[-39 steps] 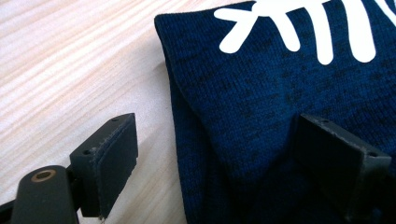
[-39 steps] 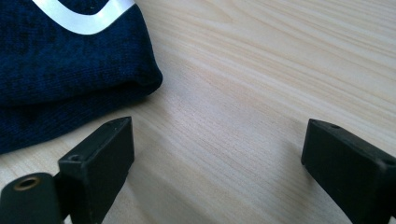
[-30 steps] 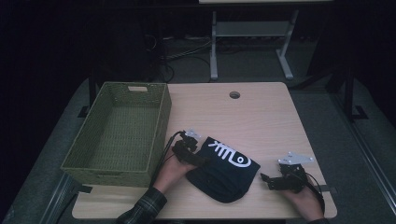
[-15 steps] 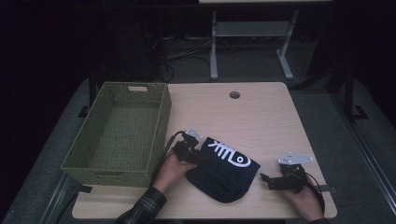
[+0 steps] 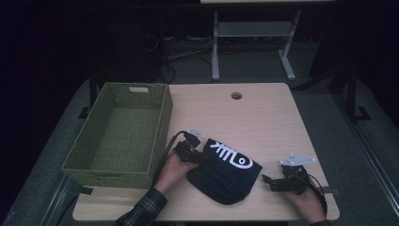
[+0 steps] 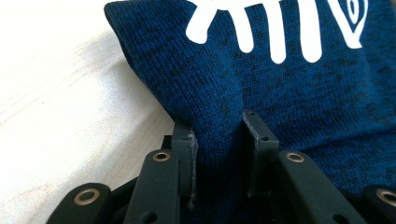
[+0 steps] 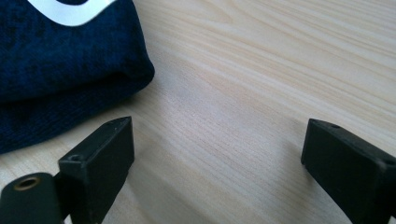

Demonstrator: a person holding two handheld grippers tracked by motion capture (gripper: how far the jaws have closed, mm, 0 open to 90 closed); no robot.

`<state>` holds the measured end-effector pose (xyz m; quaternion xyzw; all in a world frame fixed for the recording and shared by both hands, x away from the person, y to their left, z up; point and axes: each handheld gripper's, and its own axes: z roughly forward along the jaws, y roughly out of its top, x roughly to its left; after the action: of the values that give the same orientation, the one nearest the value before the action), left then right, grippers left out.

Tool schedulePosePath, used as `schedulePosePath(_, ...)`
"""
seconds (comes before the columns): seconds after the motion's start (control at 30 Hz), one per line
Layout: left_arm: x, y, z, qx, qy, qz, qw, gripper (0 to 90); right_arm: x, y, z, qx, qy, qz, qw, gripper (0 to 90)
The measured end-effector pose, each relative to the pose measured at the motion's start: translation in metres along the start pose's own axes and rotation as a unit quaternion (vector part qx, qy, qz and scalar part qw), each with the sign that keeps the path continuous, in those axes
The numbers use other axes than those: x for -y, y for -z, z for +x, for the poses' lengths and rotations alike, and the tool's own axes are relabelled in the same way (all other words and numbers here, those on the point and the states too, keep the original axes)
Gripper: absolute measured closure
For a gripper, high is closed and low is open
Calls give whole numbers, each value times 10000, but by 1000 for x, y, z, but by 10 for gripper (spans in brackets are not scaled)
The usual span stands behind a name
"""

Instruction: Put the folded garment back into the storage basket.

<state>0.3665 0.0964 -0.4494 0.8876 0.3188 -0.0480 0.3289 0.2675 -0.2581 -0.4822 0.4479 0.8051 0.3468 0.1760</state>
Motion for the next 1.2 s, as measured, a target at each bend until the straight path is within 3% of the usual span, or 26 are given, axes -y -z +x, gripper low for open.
schedulePosePath(0.5,-27,24,-26,40,-69,149,9999,709,0,0,0,1,-8,3,10000,91)
schedulePosePath(0.83,-42,44,-31,90,-136,214,9996,711,0,0,0,-3,-21,11,10000,92)
schedulePosePath(1.2,-52,69,-30,325,-101,135,9993,714,0,0,0,-10,-23,11,10000,92)
